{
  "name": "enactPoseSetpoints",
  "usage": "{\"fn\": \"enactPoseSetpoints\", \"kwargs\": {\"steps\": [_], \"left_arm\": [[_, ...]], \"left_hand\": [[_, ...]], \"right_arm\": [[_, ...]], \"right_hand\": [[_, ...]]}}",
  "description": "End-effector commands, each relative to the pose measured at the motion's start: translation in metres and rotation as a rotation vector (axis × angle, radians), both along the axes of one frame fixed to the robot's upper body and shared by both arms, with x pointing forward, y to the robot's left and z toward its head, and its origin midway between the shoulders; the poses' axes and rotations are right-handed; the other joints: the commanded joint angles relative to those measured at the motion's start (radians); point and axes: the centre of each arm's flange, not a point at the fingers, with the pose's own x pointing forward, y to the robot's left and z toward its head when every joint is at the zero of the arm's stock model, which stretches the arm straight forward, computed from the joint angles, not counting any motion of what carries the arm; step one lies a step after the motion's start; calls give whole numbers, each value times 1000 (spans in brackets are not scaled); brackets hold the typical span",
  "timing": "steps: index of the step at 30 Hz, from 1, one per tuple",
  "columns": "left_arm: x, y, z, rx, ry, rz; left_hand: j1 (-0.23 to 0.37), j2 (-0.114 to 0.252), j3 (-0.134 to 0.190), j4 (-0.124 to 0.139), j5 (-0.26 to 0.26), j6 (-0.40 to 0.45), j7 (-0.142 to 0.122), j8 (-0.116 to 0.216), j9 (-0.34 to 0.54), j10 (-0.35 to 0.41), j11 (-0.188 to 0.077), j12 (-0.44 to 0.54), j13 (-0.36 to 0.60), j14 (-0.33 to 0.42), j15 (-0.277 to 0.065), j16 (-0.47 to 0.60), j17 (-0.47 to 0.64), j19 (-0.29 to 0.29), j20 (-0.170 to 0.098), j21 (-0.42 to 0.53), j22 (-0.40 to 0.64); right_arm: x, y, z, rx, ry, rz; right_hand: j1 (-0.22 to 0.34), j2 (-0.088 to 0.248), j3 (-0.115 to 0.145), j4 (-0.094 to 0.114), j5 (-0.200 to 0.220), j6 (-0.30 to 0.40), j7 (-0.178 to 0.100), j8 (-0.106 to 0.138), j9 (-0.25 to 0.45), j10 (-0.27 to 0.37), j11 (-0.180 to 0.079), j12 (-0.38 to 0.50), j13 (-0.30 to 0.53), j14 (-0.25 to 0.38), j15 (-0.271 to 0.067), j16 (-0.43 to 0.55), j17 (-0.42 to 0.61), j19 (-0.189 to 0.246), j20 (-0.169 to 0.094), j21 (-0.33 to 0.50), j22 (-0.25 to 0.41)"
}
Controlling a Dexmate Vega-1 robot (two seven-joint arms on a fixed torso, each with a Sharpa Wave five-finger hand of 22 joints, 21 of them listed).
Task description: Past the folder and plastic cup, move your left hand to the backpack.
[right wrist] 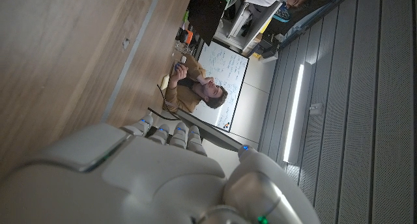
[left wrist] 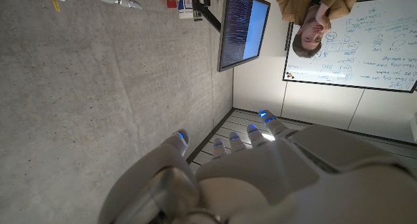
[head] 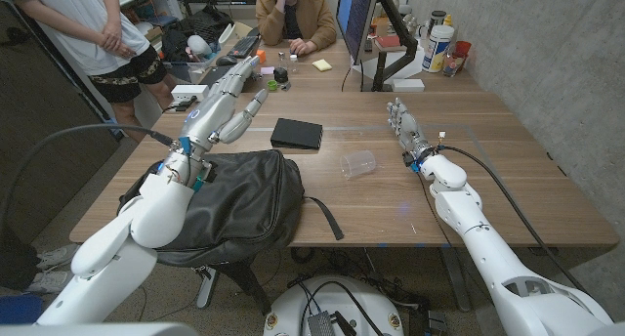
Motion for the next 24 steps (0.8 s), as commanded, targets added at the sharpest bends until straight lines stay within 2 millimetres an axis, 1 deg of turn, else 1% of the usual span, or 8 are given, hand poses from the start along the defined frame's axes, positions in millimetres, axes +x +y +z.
{"fn": "enactPoseSetpoints", "kwargs": {"steps": [1,11,24], "left_arm": [[-7,-4,-1,27,-2,47],[-14,-7,-2,40,-7,62],[-19,-11,-5,56,-5,115]], "left_hand": [[14,0,8,-2,-4,-60,-7,-3,2,-102,-1,-1,2,-143,-52,-3,2,-61,-47,-1,5],[16,0,8,-2,-4,-58,-5,-3,2,-101,-1,-1,2,-141,-50,-3,2,-61,-46,-2,6],[21,0,10,-2,-5,-53,-4,-3,2,-92,-1,2,2,-139,-51,-2,2,-62,-44,-5,6]], "right_arm": [[-1,-1,2,4,-14,1],[-2,-3,2,4,-16,0],[-3,-5,2,1,-15,1]], "right_hand": [[-2,108,0,-1,4,0,-10,-1,2,-3,0,0,3,-57,-20,3,3,-7,-100,-2,5],[-2,108,1,-1,4,1,-10,-1,2,-3,-1,0,3,-56,-19,3,2,-8,-99,-3,4],[-2,107,1,-1,5,1,-10,-1,2,-2,-2,0,3,-56,-19,3,2,-8,-100,-3,4]]}}
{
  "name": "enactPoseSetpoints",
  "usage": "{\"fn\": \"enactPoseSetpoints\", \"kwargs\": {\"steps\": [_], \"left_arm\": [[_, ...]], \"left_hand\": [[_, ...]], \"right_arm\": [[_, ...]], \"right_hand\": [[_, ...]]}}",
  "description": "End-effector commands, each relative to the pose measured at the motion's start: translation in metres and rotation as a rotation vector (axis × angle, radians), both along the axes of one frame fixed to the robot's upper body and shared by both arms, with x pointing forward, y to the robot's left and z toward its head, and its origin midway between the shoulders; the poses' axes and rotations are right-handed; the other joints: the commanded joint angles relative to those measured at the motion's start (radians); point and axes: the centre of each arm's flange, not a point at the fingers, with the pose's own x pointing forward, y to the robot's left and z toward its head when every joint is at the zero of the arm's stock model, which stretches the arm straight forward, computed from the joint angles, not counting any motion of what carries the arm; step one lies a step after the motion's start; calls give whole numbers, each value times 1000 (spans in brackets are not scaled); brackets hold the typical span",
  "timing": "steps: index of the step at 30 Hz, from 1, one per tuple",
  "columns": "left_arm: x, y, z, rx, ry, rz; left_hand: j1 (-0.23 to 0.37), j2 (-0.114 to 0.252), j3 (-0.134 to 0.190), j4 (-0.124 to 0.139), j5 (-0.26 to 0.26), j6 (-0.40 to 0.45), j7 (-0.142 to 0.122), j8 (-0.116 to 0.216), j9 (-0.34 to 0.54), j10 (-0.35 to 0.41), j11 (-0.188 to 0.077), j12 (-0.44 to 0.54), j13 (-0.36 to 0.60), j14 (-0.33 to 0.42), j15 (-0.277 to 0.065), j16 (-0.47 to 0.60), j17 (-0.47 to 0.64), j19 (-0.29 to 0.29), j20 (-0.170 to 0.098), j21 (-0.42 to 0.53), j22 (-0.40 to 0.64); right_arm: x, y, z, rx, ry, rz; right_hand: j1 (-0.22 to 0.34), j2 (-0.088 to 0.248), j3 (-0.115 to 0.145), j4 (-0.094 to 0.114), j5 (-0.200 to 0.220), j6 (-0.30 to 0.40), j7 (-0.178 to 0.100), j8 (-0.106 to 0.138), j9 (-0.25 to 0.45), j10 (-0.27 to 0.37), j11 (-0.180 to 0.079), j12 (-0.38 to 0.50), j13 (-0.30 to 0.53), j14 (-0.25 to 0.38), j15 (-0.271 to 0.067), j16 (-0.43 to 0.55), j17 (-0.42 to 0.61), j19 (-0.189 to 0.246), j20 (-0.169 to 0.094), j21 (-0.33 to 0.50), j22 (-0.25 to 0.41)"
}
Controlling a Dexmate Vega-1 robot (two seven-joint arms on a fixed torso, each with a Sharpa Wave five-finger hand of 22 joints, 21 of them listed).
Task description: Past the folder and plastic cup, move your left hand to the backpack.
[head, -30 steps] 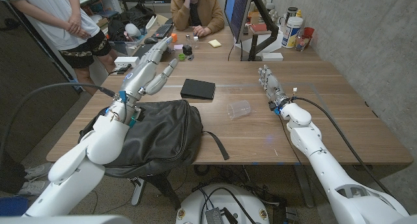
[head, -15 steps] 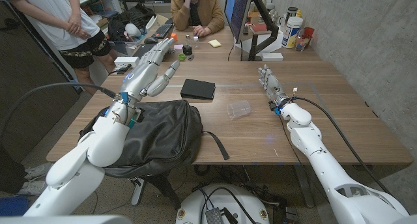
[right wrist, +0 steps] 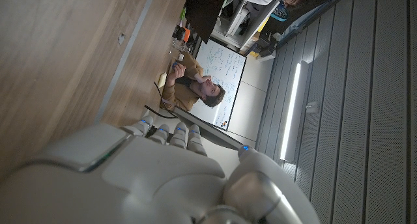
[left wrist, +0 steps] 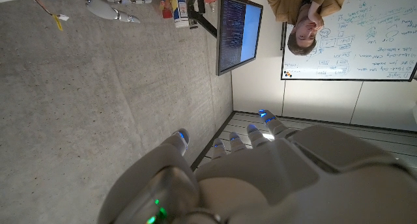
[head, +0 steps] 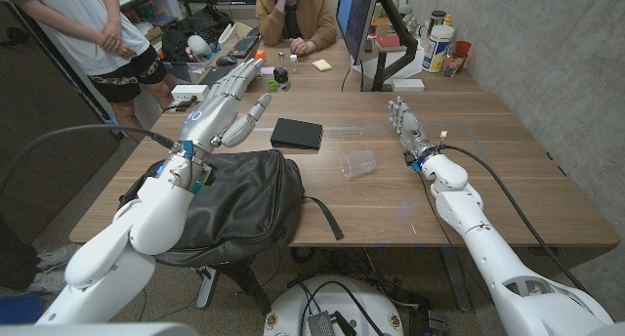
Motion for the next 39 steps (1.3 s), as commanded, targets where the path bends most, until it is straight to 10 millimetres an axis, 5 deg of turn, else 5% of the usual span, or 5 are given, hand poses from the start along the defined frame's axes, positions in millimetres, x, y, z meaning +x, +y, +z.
{"fn": "enactPoseSetpoints", "kwargs": {"steps": [1,39], "left_arm": [[-5,-4,-3,18,0,54],[-19,1,-14,24,34,212]], "left_hand": [[13,1,6,2,0,-54,-4,-3,2,-93,-2,2,2,-139,-50,-2,2,-62,-45,-5,6],[46,3,19,-14,-3,-23,-11,4,1,-72,-4,7,2,-125,-50,-2,-1,-54,-22,-7,7]], "right_arm": [[-1,-2,0,-3,-2,2],[-3,2,7,-22,-15,10]], "right_hand": [[-2,107,1,-1,5,-1,-8,-1,2,-2,-2,0,3,-56,-18,3,2,-3,-94,-3,4],[-3,107,0,-1,5,-2,-8,-2,2,-4,-3,-1,3,-57,-19,2,2,-3,-95,-3,4]]}}
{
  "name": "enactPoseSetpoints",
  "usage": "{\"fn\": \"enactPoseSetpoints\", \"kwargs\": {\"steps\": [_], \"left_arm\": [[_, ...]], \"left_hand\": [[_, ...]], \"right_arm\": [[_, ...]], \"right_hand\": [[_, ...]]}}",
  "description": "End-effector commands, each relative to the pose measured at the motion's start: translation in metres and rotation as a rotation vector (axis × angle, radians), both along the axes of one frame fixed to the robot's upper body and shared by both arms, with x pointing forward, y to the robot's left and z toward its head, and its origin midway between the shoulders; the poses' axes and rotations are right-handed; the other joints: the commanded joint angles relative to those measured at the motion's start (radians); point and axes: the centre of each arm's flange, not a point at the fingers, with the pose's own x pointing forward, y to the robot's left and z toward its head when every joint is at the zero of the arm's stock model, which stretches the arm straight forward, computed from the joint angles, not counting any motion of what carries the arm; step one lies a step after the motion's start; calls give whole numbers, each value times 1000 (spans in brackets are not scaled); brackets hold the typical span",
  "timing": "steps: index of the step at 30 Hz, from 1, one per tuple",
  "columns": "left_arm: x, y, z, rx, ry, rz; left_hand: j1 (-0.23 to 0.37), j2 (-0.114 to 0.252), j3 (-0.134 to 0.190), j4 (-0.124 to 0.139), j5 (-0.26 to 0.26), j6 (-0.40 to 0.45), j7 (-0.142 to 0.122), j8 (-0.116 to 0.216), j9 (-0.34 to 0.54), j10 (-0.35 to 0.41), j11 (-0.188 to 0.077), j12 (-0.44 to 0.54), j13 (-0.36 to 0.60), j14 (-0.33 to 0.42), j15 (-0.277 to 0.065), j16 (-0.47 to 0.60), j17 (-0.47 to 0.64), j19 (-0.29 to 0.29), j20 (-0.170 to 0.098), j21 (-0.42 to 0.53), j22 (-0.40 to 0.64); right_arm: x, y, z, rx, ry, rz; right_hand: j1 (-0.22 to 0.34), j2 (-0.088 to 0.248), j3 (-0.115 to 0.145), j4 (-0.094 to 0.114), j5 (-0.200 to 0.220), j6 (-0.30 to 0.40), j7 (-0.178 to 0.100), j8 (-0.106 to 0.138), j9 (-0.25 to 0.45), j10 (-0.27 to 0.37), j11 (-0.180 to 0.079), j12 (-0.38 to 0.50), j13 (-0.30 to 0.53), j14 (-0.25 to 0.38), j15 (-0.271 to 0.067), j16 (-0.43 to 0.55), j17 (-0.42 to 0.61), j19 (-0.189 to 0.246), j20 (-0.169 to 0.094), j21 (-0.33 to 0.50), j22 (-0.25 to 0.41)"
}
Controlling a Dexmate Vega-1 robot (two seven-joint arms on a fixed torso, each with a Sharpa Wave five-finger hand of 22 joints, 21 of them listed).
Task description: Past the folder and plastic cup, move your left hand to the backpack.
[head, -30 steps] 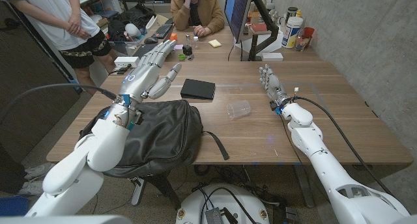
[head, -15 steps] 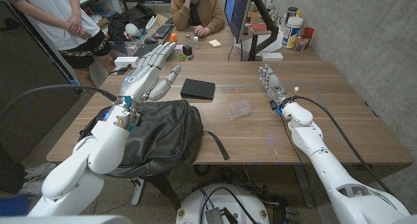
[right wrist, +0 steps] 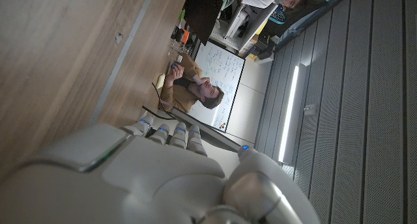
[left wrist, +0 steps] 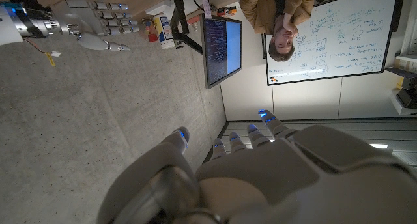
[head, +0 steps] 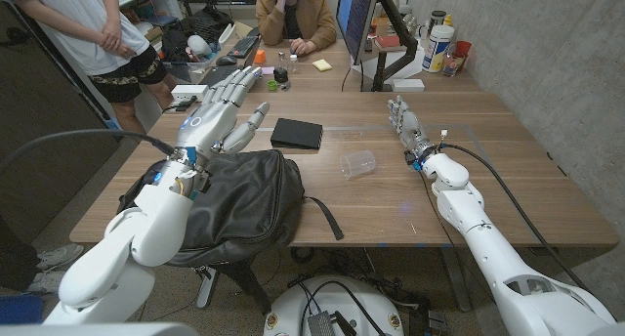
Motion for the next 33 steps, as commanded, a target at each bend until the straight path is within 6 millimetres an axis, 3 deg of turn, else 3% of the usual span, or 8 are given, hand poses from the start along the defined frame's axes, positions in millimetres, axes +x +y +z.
{"fn": "enactPoseSetpoints", "kwargs": {"steps": [1,33], "left_arm": [[-5,4,-5,-7,16,62],[0,7,-8,-20,82,134]], "left_hand": [[16,-1,9,-3,-3,-20,-9,4,3,-72,-4,6,2,-124,-49,-2,1,-53,-22,1,2],[48,10,30,-12,-7,5,-7,4,3,-57,0,7,3,-108,-48,0,1,-40,-13,2,3]], "right_arm": [[-2,2,3,-8,-8,4],[1,1,3,-10,-4,3]], "right_hand": [[-3,107,0,-1,5,-2,-8,-2,2,-3,-3,-1,3,-57,-19,2,2,-4,-95,-3,4],[-3,106,0,-1,6,-2,-7,-2,2,-4,-3,-1,3,-57,-20,2,2,-4,-96,-3,4]]}}
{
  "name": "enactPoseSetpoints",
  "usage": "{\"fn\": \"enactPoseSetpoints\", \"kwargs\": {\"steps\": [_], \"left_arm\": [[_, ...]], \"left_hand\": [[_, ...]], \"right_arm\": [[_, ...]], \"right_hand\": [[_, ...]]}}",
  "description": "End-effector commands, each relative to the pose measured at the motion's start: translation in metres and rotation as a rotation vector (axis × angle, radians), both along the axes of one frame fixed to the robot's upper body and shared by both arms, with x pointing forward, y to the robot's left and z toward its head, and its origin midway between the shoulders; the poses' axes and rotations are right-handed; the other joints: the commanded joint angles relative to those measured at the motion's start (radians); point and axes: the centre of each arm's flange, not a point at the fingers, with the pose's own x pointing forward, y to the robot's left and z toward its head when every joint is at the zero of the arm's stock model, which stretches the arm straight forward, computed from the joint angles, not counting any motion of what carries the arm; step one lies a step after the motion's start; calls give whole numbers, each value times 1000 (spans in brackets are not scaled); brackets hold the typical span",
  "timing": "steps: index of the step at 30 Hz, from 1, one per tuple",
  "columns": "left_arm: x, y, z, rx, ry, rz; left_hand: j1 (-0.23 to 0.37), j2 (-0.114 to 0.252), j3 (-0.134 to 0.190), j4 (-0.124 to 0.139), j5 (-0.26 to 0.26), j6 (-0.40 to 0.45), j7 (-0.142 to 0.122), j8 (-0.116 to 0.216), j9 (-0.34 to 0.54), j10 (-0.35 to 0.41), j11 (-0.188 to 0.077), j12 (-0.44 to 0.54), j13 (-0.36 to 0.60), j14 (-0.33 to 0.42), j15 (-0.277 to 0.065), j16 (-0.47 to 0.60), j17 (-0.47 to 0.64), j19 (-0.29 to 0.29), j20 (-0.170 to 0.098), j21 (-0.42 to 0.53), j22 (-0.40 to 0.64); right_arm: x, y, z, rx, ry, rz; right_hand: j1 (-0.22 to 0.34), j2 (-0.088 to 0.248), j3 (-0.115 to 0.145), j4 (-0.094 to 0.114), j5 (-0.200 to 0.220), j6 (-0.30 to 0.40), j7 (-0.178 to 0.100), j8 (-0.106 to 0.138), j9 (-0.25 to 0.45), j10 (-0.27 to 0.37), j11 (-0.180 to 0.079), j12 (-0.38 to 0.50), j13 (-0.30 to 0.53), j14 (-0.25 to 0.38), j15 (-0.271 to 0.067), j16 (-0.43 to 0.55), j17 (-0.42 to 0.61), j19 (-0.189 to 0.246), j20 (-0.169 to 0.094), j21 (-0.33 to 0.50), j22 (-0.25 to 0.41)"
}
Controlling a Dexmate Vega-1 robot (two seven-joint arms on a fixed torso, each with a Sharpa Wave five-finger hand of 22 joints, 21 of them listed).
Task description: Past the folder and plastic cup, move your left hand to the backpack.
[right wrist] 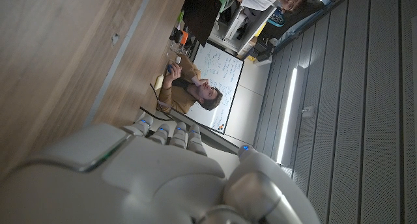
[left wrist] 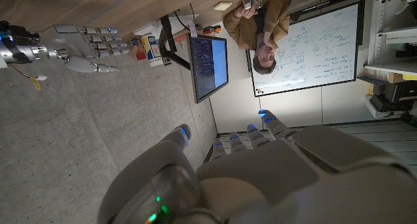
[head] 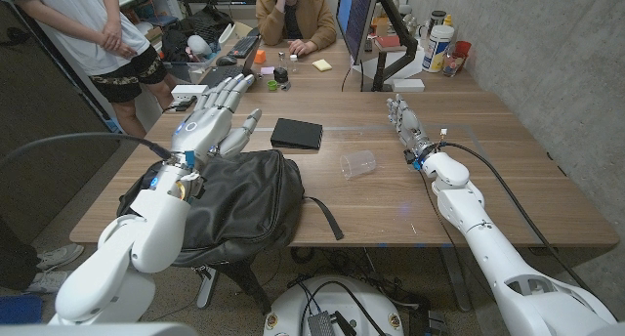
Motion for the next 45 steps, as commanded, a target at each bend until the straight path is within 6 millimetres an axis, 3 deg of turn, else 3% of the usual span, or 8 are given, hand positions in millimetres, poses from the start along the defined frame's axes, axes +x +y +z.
{"fn": "enactPoseSetpoints", "kwargs": {"steps": [1,45], "left_arm": [[3,2,-2,-7,36,31],[14,7,-16,-23,132,91]], "left_hand": [[15,3,10,0,0,5,-6,0,3,-57,1,3,3,-108,-48,-1,1,-40,-12,2,3],[39,7,28,2,-6,-1,2,-7,4,-65,5,-3,3,-112,-40,-4,4,-44,-1,-2,4]], "right_arm": [[2,0,1,0,0,0],[6,0,3,-13,1,6]], "right_hand": [[-3,106,0,-1,6,-3,-7,-3,2,-4,-3,-1,3,-57,-19,2,2,-5,-95,-3,4],[-2,106,-1,-1,7,-5,-9,-3,2,-3,-3,-1,3,-56,-21,2,2,-8,-97,-4,4]]}}
